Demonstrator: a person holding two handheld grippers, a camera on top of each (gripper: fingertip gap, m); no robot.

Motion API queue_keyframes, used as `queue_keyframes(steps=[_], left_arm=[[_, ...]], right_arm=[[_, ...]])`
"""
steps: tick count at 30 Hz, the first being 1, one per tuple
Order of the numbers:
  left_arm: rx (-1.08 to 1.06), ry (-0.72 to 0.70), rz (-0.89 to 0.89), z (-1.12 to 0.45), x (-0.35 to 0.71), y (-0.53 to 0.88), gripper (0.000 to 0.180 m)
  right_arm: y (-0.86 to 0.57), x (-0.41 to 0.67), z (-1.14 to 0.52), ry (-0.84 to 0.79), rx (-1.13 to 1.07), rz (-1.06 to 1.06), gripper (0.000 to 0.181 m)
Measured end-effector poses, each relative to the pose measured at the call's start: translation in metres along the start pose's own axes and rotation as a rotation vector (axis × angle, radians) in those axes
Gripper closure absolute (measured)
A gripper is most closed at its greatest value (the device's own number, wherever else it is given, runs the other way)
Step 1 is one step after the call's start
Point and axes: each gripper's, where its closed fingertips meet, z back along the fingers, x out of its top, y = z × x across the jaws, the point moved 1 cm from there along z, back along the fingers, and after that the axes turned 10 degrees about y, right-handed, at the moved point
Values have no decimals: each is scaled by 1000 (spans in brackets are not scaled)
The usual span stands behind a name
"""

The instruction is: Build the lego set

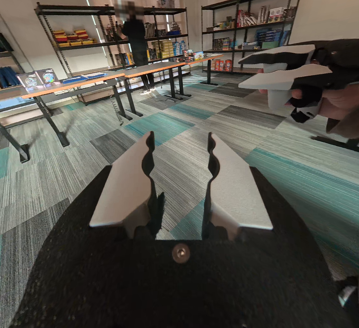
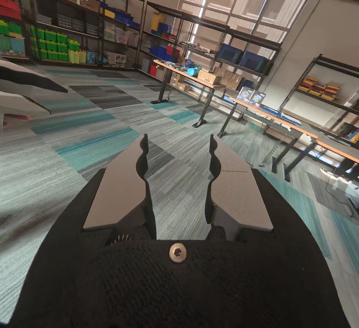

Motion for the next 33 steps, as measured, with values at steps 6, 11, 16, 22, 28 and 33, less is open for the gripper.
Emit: queue_keyframes(steps=[6,11,16,22,28,33], left_arm=[[64,-44,116,-115,35,141,102],[107,-86,144,-221,67,240,68],[222,-161,136,-320,86,334,50],[466,-168,207,-412,77,469,51],[734,-135,109,-452,108,602,58],[863,-115,241,-453,83,701,54]], right_arm=[[-93,2,-154,62,-1,5,115],[-212,-8,-234,44,-180,-67,112],[-328,-67,-299,145,-344,-65,108],[-470,-107,-426,195,-431,-88,106],[-558,-48,-628,62,-294,-116,103],[-535,14,-811,-83,-50,-200,103]])
